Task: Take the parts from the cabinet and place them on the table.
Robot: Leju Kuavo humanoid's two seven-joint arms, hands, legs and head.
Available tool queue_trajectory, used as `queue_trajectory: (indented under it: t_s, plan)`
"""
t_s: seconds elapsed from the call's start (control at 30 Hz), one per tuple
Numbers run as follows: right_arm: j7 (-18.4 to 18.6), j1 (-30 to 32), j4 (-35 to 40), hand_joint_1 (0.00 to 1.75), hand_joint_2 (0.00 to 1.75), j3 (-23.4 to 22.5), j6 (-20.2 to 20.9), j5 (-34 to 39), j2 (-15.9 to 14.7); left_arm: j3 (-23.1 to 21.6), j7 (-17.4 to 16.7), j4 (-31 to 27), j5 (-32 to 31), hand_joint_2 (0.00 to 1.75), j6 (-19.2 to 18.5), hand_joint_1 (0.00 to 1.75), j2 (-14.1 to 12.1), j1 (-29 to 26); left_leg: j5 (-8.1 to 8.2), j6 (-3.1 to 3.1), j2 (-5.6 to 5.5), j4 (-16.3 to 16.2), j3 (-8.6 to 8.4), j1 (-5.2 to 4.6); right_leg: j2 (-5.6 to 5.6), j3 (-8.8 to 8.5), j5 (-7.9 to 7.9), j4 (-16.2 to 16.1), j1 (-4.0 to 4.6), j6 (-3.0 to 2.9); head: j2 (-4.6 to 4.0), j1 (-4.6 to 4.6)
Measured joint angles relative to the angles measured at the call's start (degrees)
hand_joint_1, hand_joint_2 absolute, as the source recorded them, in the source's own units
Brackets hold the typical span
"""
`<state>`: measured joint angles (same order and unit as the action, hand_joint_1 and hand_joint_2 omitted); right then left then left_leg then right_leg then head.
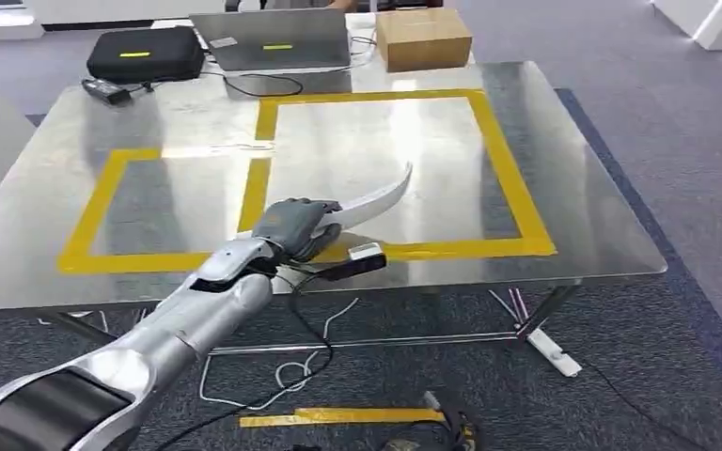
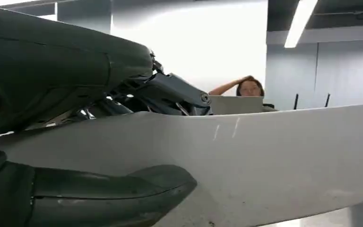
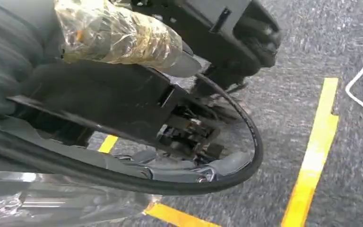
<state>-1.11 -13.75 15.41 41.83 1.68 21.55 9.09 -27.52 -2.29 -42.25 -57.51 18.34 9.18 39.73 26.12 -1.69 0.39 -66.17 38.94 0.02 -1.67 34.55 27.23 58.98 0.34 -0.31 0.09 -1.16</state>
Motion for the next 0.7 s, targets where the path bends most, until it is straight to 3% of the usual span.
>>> queue_trajectory:
  t_s: [0.03, 0.07, 0.1, 0.17, 0.2, 0.23, 0.3, 0.37, 0.4, 0.43, 0.47, 0.5, 0.53, 0.57, 0.6, 0.7]
  plan:
    - [0.0, -0.1, 0.0, 0.0, 1.75, 0.0, 0.1, -0.1, 0.1, 0.1, 0.1, 0.0, 0.0, 1.75, 0.0, 1.75, 0.0, 0.2, -2.22, -1.41, -0.52, 4.2, -1.14, -0.78, -0.03, -0.21, 0.21, -0.1, 0.06, -0.04, 0.0, 0.07]
    - [-0.1, -0.1, 0.0, 0.0, 1.75, 0.0, 0.1, -0.1, 0.1, 0.1, 0.1, 0.0, 0.1, 1.75, 0.0, 1.75, 0.0, 0.2, -1.64, -2.24, -0.56, 4.4, -1.67, -0.79, -0.06, -0.08, 0.35, -0.1, 0.5, 0.21, 0.0, 0.5]
    - [0.0, -0.1, 0.0, 0.0, 1.75, 0.0, 0.1, -0.2, 0.1, 0.1, 0.1, 0.0, 0.1, 1.75, 0.1, 1.75, 0.0, 0.3, -1.5, -2.11, -0.55, 5.6, -2.11, -0.99, -0.2, 0.05, 0.27, -0.1, 0.01, 0.41, 0.0, 0.24]
    - [0.0, -0.1, 0.0, 0.0, 1.75, -0.1, 0.2, -0.2, 0.1, 0.2, 0.1, 0.0, 0.1, 1.75, 0.1, 1.75, 0.0, 0.5, -0.56, -2.13, -0.52, 6.8, -2.44, -1.15, 0.0, 0.31, 0.18, -0.4, -0.07, 0.89, 0.0, -0.02]
    - [0.0, -0.1, 0.0, 0.0, 1.75, -0.1, 0.2, -0.3, 0.1, 0.2, 0.2, 0.0, 0.1, 1.75, 0.1, 1.75, 0.0, 0.6, -0.85, -1.8, -0.53, 8.0, -3.08, -0.73, 0.04, 0.09, 0.35, -0.6, 0.21, 1.32, 0.0, 0.09]
    - [0.0, -0.1, 0.0, 0.0, 1.75, -0.1, 0.2, -0.3, 0.0, 0.3, 0.2, 0.0, 0.1, 1.75, 0.1, 1.75, 0.1, 0.5, -1.17, -1.07, -0.33, 8.7, -3.71, -0.37, 0.33, 0.76, 0.86, 0.1, 0.11, 1.52, 0.02, -0.02]
    - [-0.1, -0.3, 0.0, 0.0, 1.75, -0.1, 0.2, -0.3, 0.0, 0.4, 0.2, 0.0, 0.1, 1.75, 0.1, 1.75, 0.1, 0.7, -1.06, -1.17, -0.35, 8.9, -3.93, -0.11, 0.87, 3.88, 3.72, 6.2, -0.2, 2.2, 0.0, 0.57]
    - [0.0, -0.1, 0.0, 0.0, 1.75, -0.2, 0.2, -0.3, 0.0, 0.5, 0.3, 0.0, 0.4, 1.75, 0.1, 1.75, 0.1, 0.5, -0.78, -1.09, -0.32, 8.8, -3.99, -0.12, 1.09, 8.95, 6.67, 14.8, -0.72, 2.87, 0.0, 0.54]
    - [0.0, 0.0, 0.0, 0.0, 1.75, -0.2, 0.2, -0.4, 0.0, 0.5, 0.2, 0.0, 0.4, 1.75, 0.1, 1.75, 0.1, 0.4, -0.62, -0.96, -0.32, 8.8, -4.08, -0.07, 1.15, 10.05, 6.34, 16.2, -0.92, 3.14, 0.0, 0.59]
    - [0.0, 0.1, 0.0, 0.0, 1.75, -0.2, 0.2, -0.4, 0.0, 0.5, 0.2, 0.1, 0.4, 1.75, 0.1, 1.75, 0.0, 0.4, -0.4, -0.78, -0.32, 8.7, -4.28, 0.03, 1.24, 9.83, 4.4, 14.8, -1.12, 3.42, 0.0, 0.55]
    - [0.0, 0.0, 0.0, 0.0, 1.75, -0.2, 0.2, -0.4, -0.1, 0.6, 0.1, 0.2, 0.5, 1.75, 0.2, 1.75, 0.0, 0.4, -0.12, -0.57, -0.32, 8.6, -4.59, 0.16, 1.34, 8.37, 1.72, 11.2, -1.3, 3.6, 0.0, 0.57]
    - [0.1, 0.0, 0.0, 0.0, 1.75, -0.2, 0.2, -0.5, -0.1, 0.7, -0.1, 0.2, 0.5, 1.75, 0.2, 1.75, 0.0, 0.5, 0.28, -0.21, -0.32, 8.4, -5.0, 0.37, 1.59, 5.84, -1.46, 5.8, -1.49, 3.87, 0.0, 0.57]
    - [0.1, -0.1, 0.0, 0.0, 1.75, -0.3, 0.3, -0.5, -0.1, 0.7, -0.1, 0.3, 0.5, 1.75, 0.3, 1.75, 0.0, 0.6, 0.8, 0.17, -0.31, 8.1, -5.37, 0.49, 1.98, 3.66, -3.2, 0.9, -1.65, 4.08, 0.0, 0.59]
    - [0.1, -0.2, 0.0, 0.0, 1.75, -0.3, 0.3, -0.6, 0.0, 0.8, -0.1, 0.4, 0.5, 1.75, 0.5, 1.75, -0.2, 0.8, 1.05, 0.55, -0.33, 8.0, -5.26, 0.15, 1.94, 2.38, -1.84, 0.6, -1.1, 4.03, 0.0, 0.85]
    - [0.1, -0.3, 0.0, 0.0, 1.75, -0.3, 0.4, -0.7, -0.1, 0.9, -0.2, 0.5, 0.4, 1.75, 0.7, 1.75, -0.3, 1.0, 1.12, 0.8, -0.33, 7.6, -4.99, 0.07, 1.75, 1.89, -1.42, -0.4, -1.22, 3.03, 0.0, 0.85]
    - [0.2, -0.1, 0.0, 0.0, 1.75, -0.3, 0.4, -1.0, -0.1, 1.2, -0.4, 0.9, 0.4, 1.75, 1.0, 1.75, -0.7, 1.3, 1.35, 1.58, -0.13, 7.9, -5.39, 0.19, 1.36, 1.87, -1.17, -0.1, -1.11, 1.86, 0.0, 0.55]
